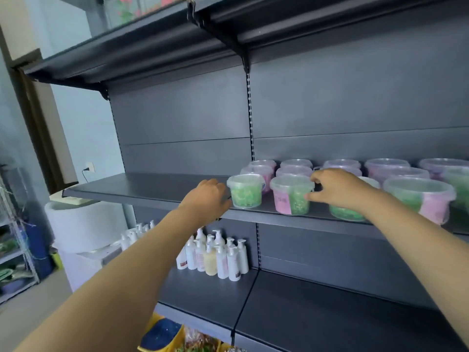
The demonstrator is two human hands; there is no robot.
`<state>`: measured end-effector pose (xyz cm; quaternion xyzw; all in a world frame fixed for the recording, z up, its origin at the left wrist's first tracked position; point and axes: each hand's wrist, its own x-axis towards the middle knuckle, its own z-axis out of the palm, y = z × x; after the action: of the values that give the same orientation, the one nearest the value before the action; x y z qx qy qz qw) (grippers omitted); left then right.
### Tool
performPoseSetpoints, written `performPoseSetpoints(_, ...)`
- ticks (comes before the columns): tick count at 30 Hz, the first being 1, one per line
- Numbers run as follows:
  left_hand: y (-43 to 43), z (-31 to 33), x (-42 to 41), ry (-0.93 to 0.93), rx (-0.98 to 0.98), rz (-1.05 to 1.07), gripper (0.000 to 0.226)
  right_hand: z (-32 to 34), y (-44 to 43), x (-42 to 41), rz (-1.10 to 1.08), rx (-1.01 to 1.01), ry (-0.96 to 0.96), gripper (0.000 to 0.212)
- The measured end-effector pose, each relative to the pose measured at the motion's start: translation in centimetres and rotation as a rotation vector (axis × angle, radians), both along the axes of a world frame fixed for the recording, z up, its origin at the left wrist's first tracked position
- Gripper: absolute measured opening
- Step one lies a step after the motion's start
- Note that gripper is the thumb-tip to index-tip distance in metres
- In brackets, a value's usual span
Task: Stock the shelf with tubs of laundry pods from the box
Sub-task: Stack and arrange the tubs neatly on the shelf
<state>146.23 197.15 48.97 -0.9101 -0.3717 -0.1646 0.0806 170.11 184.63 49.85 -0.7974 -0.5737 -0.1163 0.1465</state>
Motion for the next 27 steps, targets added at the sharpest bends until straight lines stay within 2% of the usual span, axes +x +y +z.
performPoseSetpoints(1,0.9,-0.2,0.4,-0.022,-0.012,-0.015,0.037,-0.3,0.7,0.3,-0.003,0.001,0.028,0.023)
performPoseSetpoints(4,4.0,-0.8,1.5,-0.08,-0.024,-0.052,0.036,-1.1,2.4,0.8,-0.033,0.015,0.053,0.052)
performPoseSetpoints(5,5.2,-1.0,1.8,-0.11,-0.032,-0.063,0.036,-1.4,2.9,1.0,-0.038,0.037,0.05,0.055)
performPoseSetpoints(14,14.1,-2.5,4.9,-0.333,-0.118,-0.231,0.038,-3.9,7.4,1.1,-0.118,0.175,0.144,0.053)
performPoseSetpoints(21,20.0,-5.6,7.0,-0.505,-0.349,-0.471,0.043,-5.7,9.9,0.3,-0.261,0.322,0.25,0.054)
performPoseSetpoints(27,21.4,-8.4,8.1,-0.64,-0.73,-0.669,0.062,-8.1,11.5,-0.7,-0.395,0.569,0.332,0.06)
